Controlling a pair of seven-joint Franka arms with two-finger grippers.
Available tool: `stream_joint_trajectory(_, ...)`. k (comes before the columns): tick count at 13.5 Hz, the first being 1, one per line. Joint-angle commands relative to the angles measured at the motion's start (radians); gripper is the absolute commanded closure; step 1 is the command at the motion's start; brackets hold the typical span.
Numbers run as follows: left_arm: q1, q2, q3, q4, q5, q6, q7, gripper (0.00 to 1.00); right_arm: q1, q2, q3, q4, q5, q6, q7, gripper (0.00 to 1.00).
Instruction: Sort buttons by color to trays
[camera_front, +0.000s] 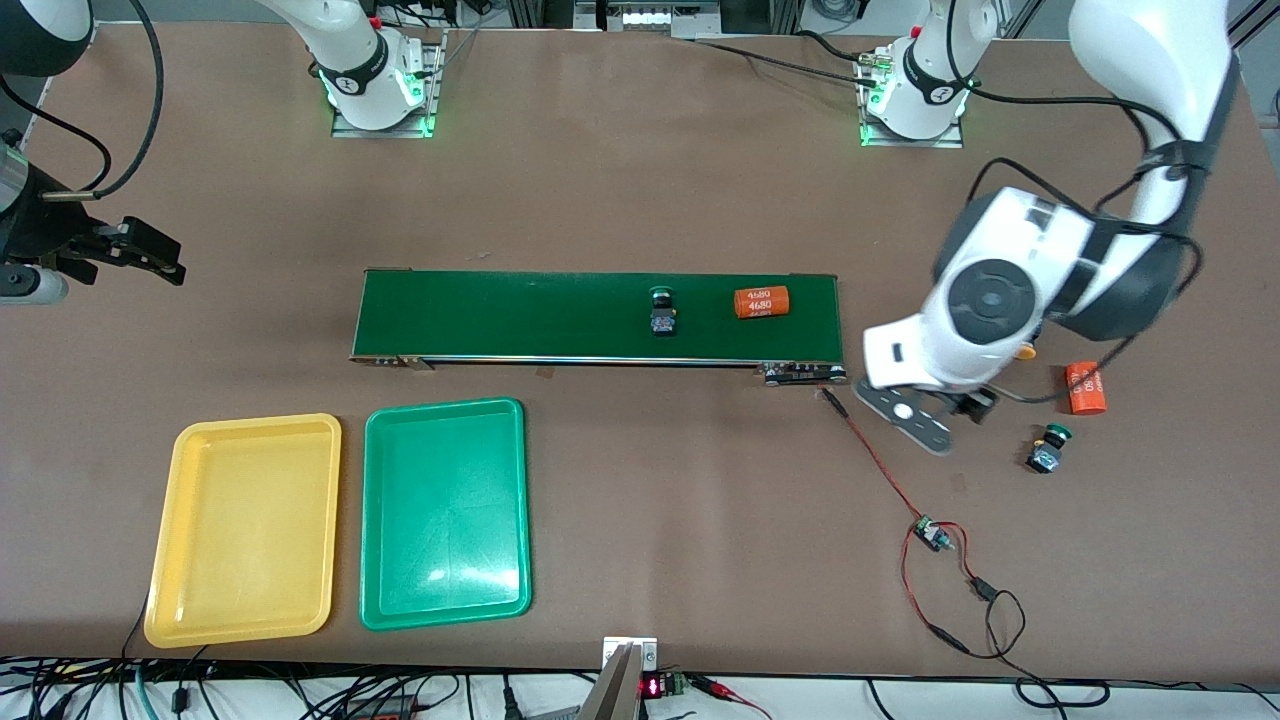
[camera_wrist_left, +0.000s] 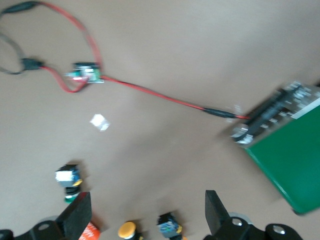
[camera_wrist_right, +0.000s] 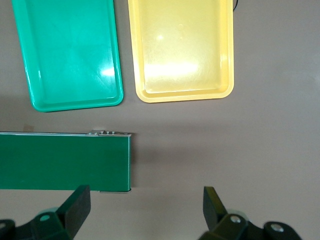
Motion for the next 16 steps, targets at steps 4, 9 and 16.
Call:
stream_joint_trajectory(4,0.061,0.181,0.155,0.114,0.003,0.118,-0.004,0.00,-0.008,0.027,0.005,0.020,0.015,0.003,0.002,0.00)
stream_joint_trajectory(9,0.185,0.281,0.160,0.110,0.024,0.287,0.039,0.00,0.014,0.074,0.020,0.020,0.016,0.009,0.008,0.00)
stream_joint_trajectory(16,0.262,0.369,0.160,0.088,0.024,0.339,0.131,0.00,0.130,0.185,0.031,0.020,0.125,0.096,0.016,0.00)
